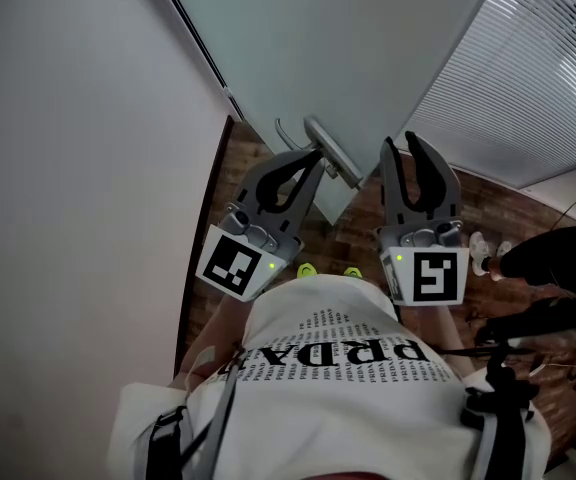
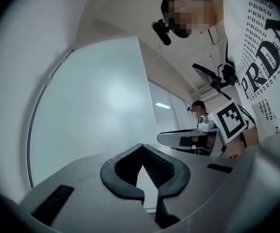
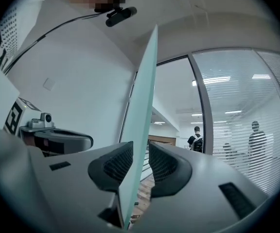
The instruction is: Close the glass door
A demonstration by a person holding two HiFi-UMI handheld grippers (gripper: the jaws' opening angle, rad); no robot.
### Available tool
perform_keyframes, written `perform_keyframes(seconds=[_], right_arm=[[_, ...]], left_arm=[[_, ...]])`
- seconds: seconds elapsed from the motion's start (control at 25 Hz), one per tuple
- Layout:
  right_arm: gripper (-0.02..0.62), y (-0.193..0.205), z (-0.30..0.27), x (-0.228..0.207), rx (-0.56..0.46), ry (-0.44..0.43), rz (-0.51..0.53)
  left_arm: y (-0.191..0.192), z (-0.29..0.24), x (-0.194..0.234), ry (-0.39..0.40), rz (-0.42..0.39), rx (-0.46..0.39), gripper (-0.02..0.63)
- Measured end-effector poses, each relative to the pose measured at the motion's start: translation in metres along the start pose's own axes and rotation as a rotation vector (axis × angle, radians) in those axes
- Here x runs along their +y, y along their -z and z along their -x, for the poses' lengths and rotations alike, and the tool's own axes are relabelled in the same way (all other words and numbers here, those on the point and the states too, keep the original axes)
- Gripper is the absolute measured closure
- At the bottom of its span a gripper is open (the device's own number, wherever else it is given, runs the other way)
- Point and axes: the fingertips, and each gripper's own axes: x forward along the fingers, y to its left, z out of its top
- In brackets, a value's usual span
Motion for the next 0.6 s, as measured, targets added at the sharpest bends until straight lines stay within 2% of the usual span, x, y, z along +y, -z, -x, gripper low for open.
perform_keyframes(seconds=[0.16,0.6], right_arm=[[0.534,0.013,-0.005,0.003,0.078,-0.020,0.032],[0.537,0.003,-0.009,0.008,0.101,-0.052,0.025]], left_arm=[[0.000,-0.002,-0.003,0.024,0.001,0.000,0.614],[-0.005,0.001,-0.006,0.048,0.030,0.004,0.614]])
